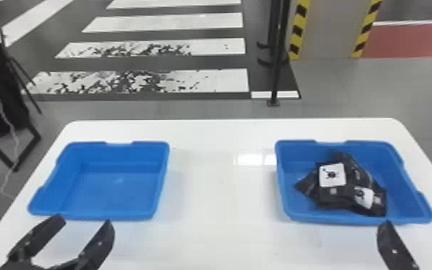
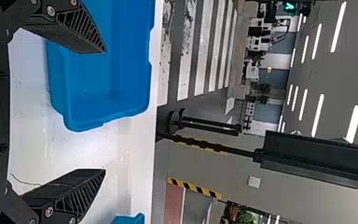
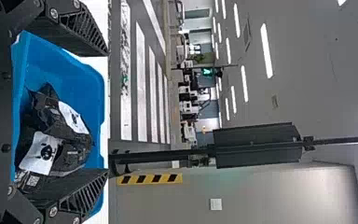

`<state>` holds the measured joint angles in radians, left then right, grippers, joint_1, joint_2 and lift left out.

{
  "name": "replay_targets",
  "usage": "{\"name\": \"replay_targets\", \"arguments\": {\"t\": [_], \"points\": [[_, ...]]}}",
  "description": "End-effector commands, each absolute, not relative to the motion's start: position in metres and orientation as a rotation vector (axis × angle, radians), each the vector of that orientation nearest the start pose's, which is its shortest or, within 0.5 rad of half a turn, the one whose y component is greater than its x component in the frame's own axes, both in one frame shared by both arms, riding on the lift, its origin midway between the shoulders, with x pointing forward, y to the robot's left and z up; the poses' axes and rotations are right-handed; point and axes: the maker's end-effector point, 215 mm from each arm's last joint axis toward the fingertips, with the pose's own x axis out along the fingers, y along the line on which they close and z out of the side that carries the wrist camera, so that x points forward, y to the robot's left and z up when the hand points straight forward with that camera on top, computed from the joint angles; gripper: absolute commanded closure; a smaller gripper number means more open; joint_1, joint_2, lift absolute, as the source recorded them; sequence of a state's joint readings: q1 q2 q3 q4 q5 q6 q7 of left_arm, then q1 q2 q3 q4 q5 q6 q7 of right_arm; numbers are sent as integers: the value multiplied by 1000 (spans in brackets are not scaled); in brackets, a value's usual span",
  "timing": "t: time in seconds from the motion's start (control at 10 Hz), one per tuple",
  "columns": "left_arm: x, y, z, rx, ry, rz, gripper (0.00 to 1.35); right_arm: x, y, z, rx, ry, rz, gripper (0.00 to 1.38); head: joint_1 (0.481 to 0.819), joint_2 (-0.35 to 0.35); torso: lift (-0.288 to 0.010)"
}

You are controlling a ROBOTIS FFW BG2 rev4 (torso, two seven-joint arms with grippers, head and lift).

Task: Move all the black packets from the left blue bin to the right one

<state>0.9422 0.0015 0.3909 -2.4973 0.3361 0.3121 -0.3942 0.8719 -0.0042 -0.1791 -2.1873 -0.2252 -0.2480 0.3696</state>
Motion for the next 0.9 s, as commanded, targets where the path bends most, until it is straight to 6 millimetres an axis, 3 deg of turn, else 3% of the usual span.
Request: {"name": "replay_targets", "arguments": {"t": [0.0,0.8], "points": [[311,294,-320,-115,267,-165,136,326,-247,-319,87,-22,204,148,695,84,-138],[310,294,-320,-122,266,-164,136,325,-246,-324,123,-18,200,148,695,89,-138]]}}
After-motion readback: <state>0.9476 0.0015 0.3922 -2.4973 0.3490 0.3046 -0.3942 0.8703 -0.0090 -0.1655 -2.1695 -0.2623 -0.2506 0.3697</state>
